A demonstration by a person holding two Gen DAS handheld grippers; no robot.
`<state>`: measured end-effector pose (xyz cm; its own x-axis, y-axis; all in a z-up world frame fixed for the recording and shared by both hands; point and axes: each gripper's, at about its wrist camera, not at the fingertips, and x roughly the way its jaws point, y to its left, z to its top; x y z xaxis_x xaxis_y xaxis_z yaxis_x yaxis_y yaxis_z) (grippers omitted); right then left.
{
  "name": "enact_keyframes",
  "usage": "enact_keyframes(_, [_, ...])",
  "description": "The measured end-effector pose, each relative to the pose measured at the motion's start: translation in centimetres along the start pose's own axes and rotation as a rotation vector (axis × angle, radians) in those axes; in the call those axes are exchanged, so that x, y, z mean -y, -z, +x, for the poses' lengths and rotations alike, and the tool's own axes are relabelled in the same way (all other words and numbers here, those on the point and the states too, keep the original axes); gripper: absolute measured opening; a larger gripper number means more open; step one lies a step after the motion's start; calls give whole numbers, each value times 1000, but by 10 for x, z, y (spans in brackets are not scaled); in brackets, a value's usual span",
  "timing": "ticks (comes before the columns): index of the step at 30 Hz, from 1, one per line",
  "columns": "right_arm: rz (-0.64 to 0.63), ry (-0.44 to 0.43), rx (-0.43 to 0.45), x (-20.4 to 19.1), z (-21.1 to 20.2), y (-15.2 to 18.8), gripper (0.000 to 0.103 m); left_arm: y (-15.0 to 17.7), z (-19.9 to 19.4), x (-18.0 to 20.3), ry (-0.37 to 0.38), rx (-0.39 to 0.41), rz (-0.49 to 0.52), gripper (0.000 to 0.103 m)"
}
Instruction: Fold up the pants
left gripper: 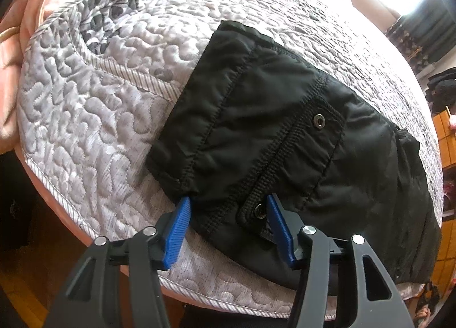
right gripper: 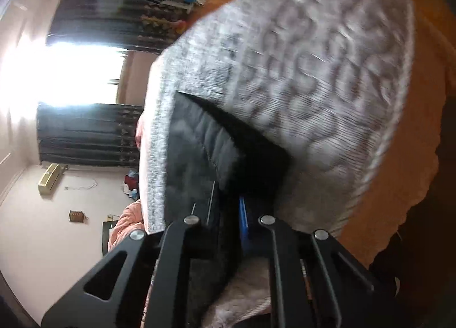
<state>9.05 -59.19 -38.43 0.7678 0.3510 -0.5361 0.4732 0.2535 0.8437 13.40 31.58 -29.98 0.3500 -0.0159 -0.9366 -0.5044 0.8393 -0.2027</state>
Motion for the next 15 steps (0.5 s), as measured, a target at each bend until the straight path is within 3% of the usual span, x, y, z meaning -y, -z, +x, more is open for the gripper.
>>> enact_keyframes(6, [-10, 30, -8, 5, 8, -1, 10, -1, -2, -5, 9, -2, -17, 52])
enact_keyframes(10, [-25, 43, -32, 6, 17, -4, 11, 0, -1, 1, -15, -9, 6, 56])
enact_keyframes(13, [-35, 50, -19, -2, 9, -3, 27, 3, -7, 10, -26, 0, 23, 60])
enact_keyframes(14, [-45, 64, -4, -7, 1, 0, 46, 7, -13, 13, -17, 15, 29, 68])
enact_keyframes(15, [-84, 86, 28, -18, -11, 5, 52, 10, -19, 16, -3, 37, 39, 75])
